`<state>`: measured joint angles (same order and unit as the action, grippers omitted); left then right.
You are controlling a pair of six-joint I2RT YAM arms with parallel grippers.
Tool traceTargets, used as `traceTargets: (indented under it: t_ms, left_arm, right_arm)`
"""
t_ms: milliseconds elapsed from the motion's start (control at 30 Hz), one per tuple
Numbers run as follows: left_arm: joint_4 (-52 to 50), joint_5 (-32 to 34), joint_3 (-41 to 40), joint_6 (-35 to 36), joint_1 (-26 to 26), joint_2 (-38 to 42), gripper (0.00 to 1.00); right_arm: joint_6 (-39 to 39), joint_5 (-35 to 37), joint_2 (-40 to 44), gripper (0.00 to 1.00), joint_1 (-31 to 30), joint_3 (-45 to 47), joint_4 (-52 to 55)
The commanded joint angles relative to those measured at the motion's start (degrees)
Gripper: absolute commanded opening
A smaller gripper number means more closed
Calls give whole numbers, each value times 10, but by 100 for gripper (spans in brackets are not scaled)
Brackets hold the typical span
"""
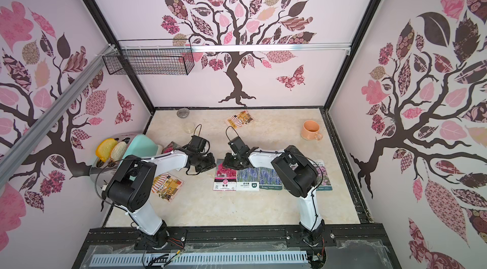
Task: Arrange the seed packets in a row
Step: Place the seed packet at the center of the board, then move the seed packet to the center of the board.
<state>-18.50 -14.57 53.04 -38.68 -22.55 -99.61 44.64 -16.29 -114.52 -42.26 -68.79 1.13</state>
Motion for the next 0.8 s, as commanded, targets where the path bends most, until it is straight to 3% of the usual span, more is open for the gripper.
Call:
traceTargets:
  t_ms: [0,167,467,767]
  left_arm:
    - [-32,12,-20,1,-5,-10,15]
    - [-49,33,-19,4,-5,-1,16]
    - [-65,87,-21,-11,5,35,18]
    - [-106,125,-38,9,181,180,34]
  right_arm:
    - [-2,4,17,39,-4,15,21]
    - [-23,-29,12,41,-4,5,-22]
    - [-113,-108,-21,43,-4,-107,-35]
    - [-145,-176,-173,46,-3,-329,43]
